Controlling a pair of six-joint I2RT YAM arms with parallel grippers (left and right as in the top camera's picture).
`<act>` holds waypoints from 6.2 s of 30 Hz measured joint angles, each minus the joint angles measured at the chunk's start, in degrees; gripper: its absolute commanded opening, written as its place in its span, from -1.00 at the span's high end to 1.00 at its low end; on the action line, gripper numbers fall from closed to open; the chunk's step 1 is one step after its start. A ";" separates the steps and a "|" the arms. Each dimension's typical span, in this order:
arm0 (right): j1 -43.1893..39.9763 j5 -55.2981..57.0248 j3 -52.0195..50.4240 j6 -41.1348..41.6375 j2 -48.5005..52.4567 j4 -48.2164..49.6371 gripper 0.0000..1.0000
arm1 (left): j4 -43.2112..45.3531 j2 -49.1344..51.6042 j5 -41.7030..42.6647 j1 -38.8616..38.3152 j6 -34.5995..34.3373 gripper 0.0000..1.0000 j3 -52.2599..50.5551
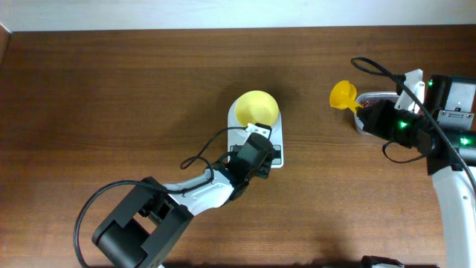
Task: Scoop item into bowl and weigh 50g on scale
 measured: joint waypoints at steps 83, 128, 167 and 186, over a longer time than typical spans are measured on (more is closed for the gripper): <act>0.00 -0.02 0.02 -0.98 0.07 -3.02 0.92 | -28.70 -41.86 7.17 -0.20 0.02 -0.31 5.25; -18.60 -11.39 0.31 10.69 0.13 11.21 0.92 | -50.01 -35.76 -12.04 26.27 3.96 -0.98 5.57; -18.58 -11.63 0.31 11.80 0.09 16.83 0.92 | -50.01 -35.76 -12.04 26.27 3.96 -0.98 5.57; -18.62 -8.02 0.31 10.08 0.04 14.53 0.92 | -50.03 -35.76 -12.04 26.27 3.98 -0.98 5.57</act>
